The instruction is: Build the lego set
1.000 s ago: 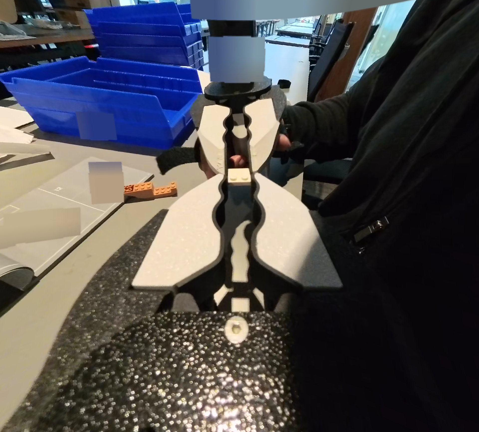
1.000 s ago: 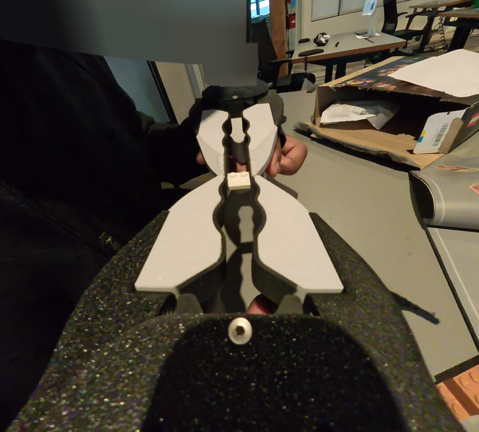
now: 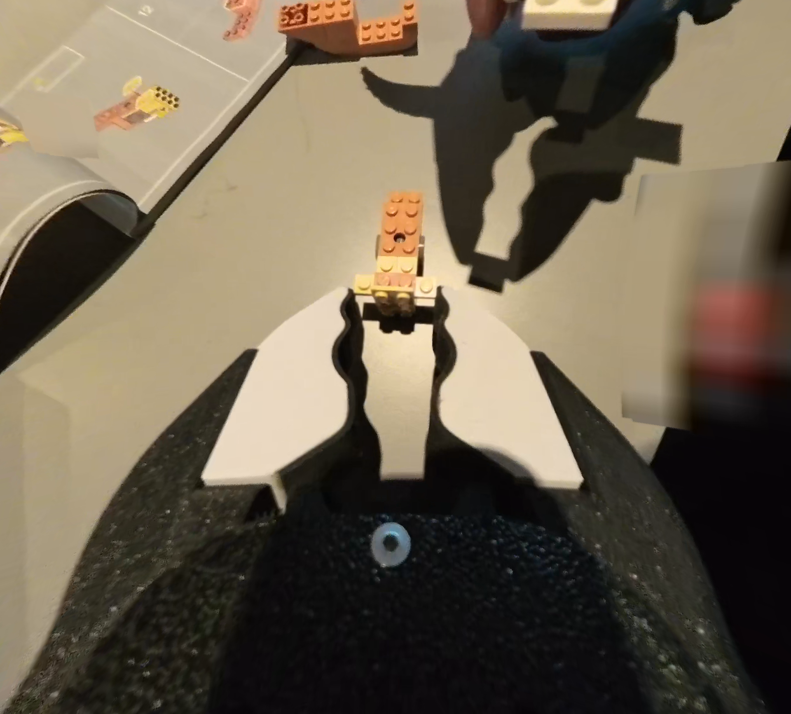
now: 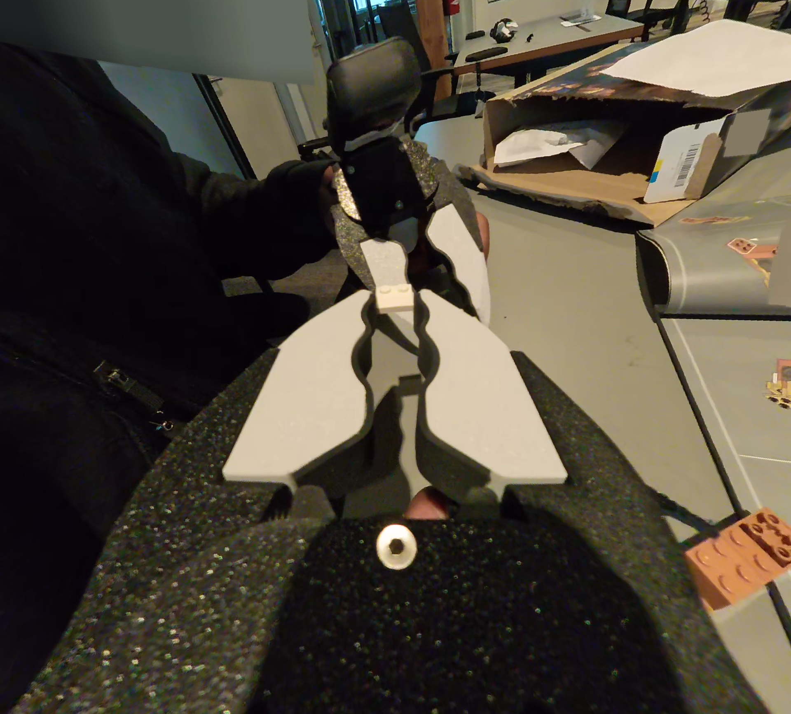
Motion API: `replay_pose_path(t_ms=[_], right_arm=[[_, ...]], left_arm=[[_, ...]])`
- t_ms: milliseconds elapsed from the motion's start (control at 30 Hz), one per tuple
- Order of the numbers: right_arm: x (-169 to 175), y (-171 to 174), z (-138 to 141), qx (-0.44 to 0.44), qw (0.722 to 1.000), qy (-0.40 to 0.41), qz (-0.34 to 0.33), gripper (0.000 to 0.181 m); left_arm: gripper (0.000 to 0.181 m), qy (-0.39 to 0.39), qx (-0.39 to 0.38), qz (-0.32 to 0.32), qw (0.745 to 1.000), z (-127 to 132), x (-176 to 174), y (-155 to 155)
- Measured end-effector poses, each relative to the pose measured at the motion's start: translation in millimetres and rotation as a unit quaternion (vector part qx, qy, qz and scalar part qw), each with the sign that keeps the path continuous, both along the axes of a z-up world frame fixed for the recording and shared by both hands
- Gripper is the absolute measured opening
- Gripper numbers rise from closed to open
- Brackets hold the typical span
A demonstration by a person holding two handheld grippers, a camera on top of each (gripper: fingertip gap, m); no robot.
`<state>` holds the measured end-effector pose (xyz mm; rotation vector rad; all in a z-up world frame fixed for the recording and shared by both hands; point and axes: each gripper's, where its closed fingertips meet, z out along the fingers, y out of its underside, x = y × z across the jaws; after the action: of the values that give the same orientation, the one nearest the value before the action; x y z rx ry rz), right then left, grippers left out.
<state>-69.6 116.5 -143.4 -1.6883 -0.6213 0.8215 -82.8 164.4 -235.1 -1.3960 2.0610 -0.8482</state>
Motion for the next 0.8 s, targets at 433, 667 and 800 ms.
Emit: replay_pose_path(t_ms=[433, 667, 800], right_arm=[[4.0, 6.6, -6.1, 0.009, 0.999, -0.026, -0.017, 0.016], [1.5, 9.4, -22.9, -0.006, 0.997, -0.069, -0.022, 0.016], [3.9, 8.5, -22.2, -0.008, 0.998, -0.062, -0.025, 0.016]], left_arm=[[0.034, -0.035, -0.031, -0.030, 0.998, 13.0, 0.9, -7.6], [0.034, 0.001, 0.001, -0.066, 0.998, -0.1, -1.6, -18.2], [0.042, 0.012, -0.012, -0.075, 0.997, -1.6, -6.0, -17.7]])
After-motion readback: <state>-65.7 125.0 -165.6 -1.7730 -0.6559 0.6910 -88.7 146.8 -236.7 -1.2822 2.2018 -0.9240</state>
